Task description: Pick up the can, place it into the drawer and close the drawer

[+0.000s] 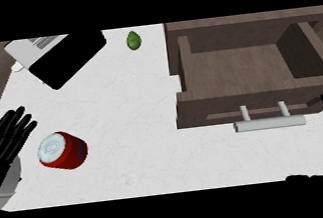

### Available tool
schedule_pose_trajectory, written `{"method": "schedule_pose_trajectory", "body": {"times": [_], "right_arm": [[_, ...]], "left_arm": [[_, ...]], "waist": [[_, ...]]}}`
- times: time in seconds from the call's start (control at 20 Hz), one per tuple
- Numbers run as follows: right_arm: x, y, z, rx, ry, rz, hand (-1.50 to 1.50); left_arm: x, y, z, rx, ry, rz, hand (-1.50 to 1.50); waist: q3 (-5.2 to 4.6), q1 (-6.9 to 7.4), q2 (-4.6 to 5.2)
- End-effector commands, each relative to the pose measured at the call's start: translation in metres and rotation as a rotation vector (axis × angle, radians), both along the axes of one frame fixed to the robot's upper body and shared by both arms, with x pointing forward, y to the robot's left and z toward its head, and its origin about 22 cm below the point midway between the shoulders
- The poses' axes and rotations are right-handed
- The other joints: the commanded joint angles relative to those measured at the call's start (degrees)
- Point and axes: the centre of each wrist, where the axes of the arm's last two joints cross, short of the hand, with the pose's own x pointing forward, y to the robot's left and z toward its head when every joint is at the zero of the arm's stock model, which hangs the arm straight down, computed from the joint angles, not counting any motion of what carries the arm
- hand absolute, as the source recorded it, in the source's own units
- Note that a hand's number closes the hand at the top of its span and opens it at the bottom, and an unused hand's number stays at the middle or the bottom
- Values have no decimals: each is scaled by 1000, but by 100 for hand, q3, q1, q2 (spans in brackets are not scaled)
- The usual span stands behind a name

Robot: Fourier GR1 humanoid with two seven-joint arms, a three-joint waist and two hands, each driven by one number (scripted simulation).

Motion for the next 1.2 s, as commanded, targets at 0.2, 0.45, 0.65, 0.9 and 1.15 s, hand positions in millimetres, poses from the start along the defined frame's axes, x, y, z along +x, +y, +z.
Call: {"method": "schedule_pose_trajectory", "body": {"times": [0.2,0.45,0.65,0.9,1.15], "right_arm": [[11,-7,-2,15,-14,4,-150],[-13,-10,-19,1,1,-12,-150],[-4,-4,-5,-8,7,-7,-150],[-1,-17,-1,5,-4,9,-150],[11,1,-16,14,-15,2,-150]], "left_arm": [[10,12,-34,2,6,19,-150],[20,18,-50,10,23,39,-150],[23,27,-68,13,29,51,-150],[35,29,-98,20,42,82,-150],[16,56,-97,41,29,90,-150]], "waist": [[1,12,2],[1,-10,2],[0,-6,2],[-1,-22,6],[1,15,2]]}}
